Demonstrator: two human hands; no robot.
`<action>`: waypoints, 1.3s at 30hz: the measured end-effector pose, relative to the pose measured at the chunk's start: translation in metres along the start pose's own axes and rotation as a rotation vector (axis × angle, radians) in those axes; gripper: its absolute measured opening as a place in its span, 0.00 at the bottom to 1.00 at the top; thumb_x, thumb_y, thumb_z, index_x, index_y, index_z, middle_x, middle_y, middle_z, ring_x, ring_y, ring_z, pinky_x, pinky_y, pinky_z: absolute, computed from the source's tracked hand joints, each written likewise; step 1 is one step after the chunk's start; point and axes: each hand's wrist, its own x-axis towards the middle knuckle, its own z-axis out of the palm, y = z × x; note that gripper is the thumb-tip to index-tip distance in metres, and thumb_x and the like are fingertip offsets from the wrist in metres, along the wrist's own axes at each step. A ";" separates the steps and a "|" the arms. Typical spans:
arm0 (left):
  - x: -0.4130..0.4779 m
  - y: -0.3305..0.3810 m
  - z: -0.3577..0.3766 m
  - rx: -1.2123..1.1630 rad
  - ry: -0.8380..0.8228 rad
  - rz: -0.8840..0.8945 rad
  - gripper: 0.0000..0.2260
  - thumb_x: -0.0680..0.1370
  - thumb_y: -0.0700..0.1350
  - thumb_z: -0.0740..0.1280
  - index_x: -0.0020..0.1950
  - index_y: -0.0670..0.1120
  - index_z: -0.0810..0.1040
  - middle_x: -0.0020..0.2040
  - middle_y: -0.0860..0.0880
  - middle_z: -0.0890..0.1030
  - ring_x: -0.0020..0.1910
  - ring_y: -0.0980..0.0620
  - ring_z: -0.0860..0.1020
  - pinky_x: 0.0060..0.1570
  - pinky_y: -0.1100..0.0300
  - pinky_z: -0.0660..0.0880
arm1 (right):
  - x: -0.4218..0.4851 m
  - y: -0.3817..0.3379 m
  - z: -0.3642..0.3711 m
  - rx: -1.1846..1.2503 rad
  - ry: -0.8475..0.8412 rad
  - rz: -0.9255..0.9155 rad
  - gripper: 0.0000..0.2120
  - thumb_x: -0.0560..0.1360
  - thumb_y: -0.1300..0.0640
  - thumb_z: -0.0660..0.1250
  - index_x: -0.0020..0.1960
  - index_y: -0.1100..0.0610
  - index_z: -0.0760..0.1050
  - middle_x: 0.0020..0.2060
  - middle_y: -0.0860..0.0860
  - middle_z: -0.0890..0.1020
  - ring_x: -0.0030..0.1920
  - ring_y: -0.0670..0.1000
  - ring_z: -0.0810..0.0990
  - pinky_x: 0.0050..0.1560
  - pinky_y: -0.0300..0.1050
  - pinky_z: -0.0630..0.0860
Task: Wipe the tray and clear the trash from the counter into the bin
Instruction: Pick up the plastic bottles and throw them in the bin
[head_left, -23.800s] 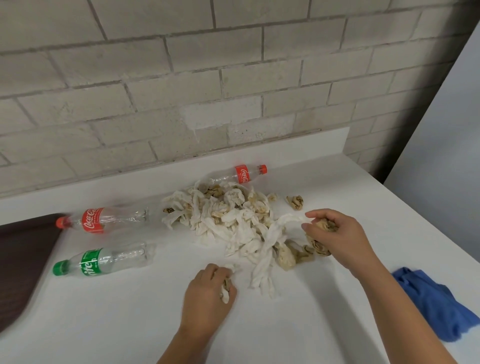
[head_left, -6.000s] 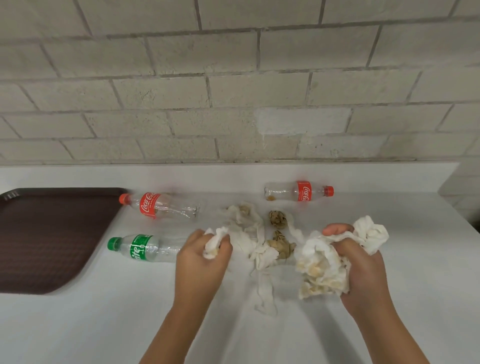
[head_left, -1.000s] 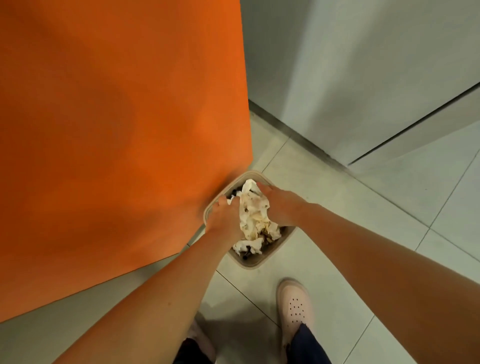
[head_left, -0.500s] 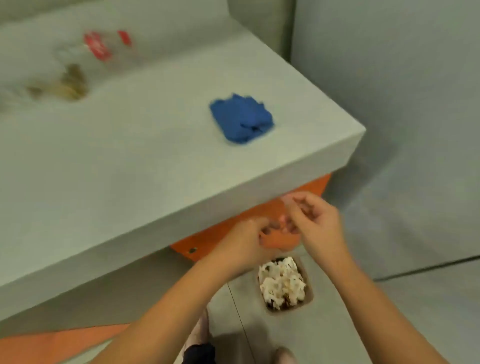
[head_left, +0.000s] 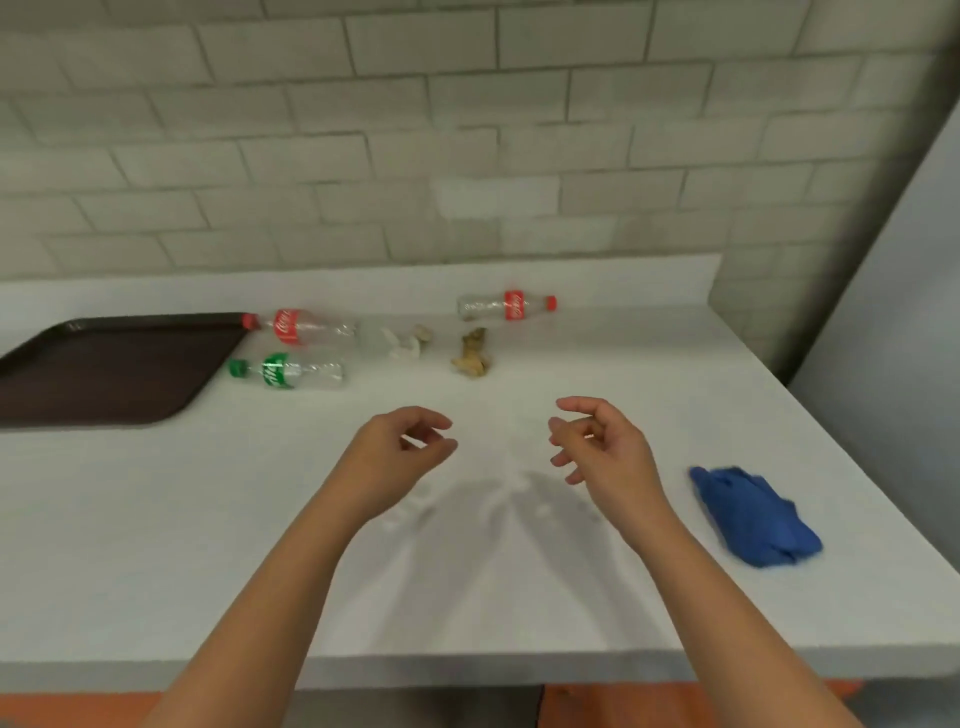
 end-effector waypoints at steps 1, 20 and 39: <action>0.012 -0.010 -0.015 -0.017 0.013 -0.019 0.05 0.74 0.47 0.70 0.48 0.54 0.80 0.45 0.52 0.81 0.39 0.51 0.78 0.42 0.54 0.77 | 0.017 -0.002 0.018 -0.020 0.001 -0.010 0.09 0.74 0.55 0.69 0.55 0.49 0.76 0.40 0.51 0.80 0.39 0.49 0.81 0.39 0.44 0.77; 0.207 -0.124 -0.130 0.379 0.054 0.030 0.19 0.70 0.49 0.74 0.59 0.51 0.77 0.54 0.50 0.75 0.58 0.50 0.72 0.53 0.62 0.68 | 0.260 0.078 0.153 -1.179 -0.314 0.000 0.46 0.66 0.25 0.55 0.77 0.46 0.50 0.77 0.51 0.49 0.76 0.57 0.48 0.74 0.57 0.50; 0.230 -0.218 -0.134 0.511 0.210 -0.079 0.32 0.67 0.60 0.73 0.68 0.53 0.68 0.55 0.50 0.76 0.53 0.47 0.76 0.51 0.55 0.73 | 0.330 0.061 0.258 -0.866 -0.053 -0.221 0.34 0.71 0.35 0.65 0.69 0.55 0.67 0.56 0.54 0.71 0.56 0.56 0.74 0.56 0.47 0.72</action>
